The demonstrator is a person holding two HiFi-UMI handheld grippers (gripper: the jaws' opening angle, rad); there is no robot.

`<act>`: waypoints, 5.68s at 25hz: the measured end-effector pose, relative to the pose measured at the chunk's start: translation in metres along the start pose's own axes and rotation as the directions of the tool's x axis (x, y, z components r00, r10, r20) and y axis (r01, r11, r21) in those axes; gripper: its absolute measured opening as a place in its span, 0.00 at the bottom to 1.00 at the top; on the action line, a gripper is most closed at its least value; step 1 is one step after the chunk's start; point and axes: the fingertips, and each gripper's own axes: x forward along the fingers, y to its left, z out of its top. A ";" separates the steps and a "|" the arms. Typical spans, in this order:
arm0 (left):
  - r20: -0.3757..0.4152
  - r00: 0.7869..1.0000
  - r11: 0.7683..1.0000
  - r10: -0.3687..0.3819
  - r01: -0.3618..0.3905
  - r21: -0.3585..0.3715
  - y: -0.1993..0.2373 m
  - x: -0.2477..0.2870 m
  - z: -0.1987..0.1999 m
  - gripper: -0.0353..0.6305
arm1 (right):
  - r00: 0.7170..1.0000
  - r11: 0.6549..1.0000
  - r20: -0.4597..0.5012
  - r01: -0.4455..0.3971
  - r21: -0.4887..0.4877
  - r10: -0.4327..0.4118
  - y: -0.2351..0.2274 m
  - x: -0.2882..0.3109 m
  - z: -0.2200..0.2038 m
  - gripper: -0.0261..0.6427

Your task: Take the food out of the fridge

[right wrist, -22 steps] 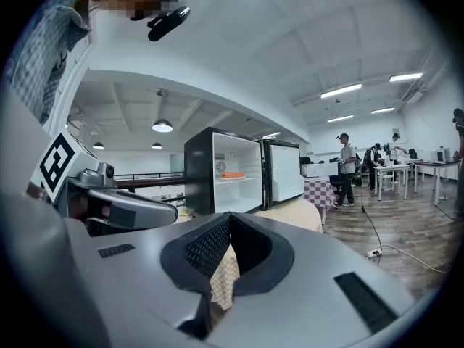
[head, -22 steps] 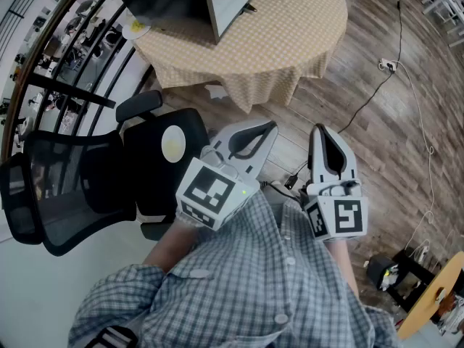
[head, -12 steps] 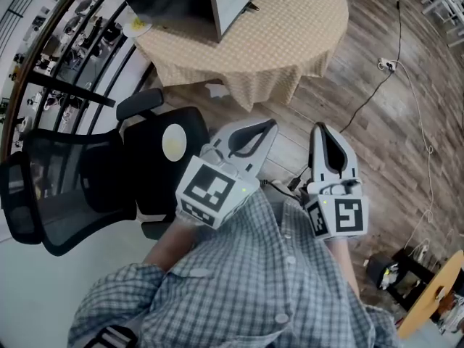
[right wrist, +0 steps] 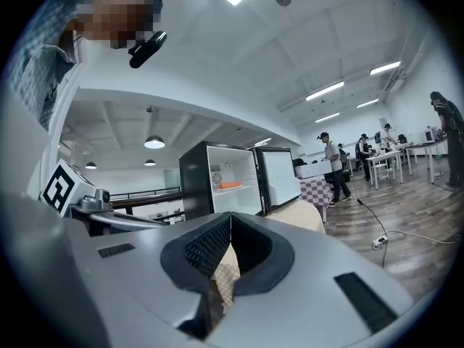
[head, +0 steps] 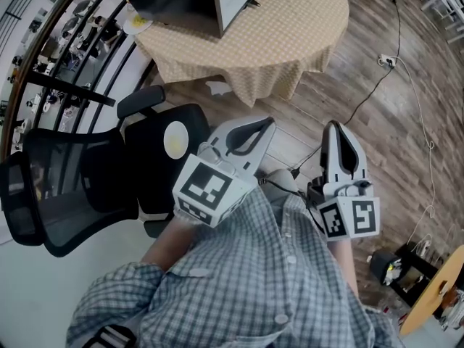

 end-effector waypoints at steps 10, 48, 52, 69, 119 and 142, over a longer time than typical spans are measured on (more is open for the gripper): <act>-0.007 1.000 1.000 -0.005 0.005 0.006 -0.003 0.014 0.000 0.05 | 0.996 0.995 -0.094 -0.003 -0.095 -0.006 -0.007 0.002 -0.016 0.06; -0.004 0.984 0.983 0.180 -0.180 -0.014 -0.015 0.258 0.059 0.05 | 0.976 0.986 -0.191 -0.127 -0.112 0.104 -0.256 0.072 -0.004 0.05; -0.020 0.985 0.985 0.171 -0.171 -0.020 -0.014 0.271 0.056 0.05 | 0.977 0.986 -0.193 -0.119 -0.118 0.095 -0.266 0.077 -0.004 0.05; -0.024 0.980 0.979 0.199 -0.200 -0.041 0.070 0.347 0.086 0.05 | 0.970 0.986 -0.218 -0.135 -0.101 0.110 -0.316 0.183 0.010 0.06; 0.002 0.748 0.729 0.664 -0.646 -0.227 0.238 0.287 0.101 0.05 | 0.731 0.737 -0.285 -0.667 -0.109 0.620 -0.206 0.416 0.040 0.06; 0.001 0.439 0.410 0.899 -0.838 -0.359 0.285 0.286 0.123 0.05 | 0.302 0.372 -0.310 -0.906 0.199 0.901 -0.120 0.499 0.051 0.06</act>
